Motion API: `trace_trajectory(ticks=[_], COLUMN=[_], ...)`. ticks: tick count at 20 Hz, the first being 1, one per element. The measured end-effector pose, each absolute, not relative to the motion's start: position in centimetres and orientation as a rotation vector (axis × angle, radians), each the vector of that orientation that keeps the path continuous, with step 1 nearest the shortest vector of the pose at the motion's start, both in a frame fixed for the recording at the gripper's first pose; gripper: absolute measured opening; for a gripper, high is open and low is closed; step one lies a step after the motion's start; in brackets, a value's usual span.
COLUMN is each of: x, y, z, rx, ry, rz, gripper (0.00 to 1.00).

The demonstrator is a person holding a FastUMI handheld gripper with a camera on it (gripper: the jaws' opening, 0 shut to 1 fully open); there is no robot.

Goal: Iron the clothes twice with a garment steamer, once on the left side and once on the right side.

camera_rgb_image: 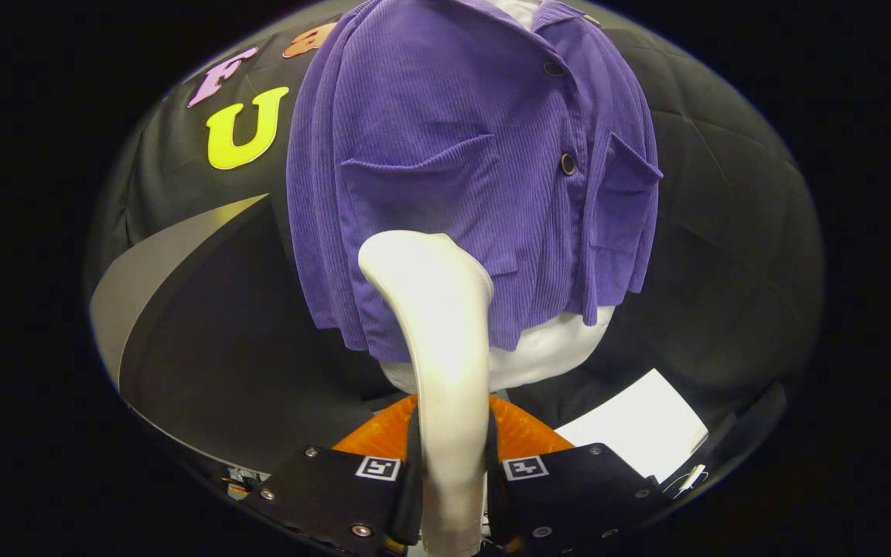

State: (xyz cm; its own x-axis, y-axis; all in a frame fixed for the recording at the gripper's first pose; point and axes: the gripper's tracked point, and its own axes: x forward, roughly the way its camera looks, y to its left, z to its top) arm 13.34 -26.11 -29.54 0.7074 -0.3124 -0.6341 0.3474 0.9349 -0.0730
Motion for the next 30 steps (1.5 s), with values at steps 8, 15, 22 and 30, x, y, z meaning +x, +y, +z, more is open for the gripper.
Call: trace_trajectory(ticks=[8, 15, 22, 30], x=[9.0, 7.0, 7.4, 8.6], y=[-26.6, -29.3, -32.3, -36.6], z=[-26.1, -19.3, -10.2, 0.7], rx=[0.102, 0.068, 0.031, 0.083], ry=[0.643, 0.566, 0.403, 0.19], rz=[-0.384, -0.376, -0.32, -0.371], gripper=[0.33, 0.33, 0.33, 0.33])
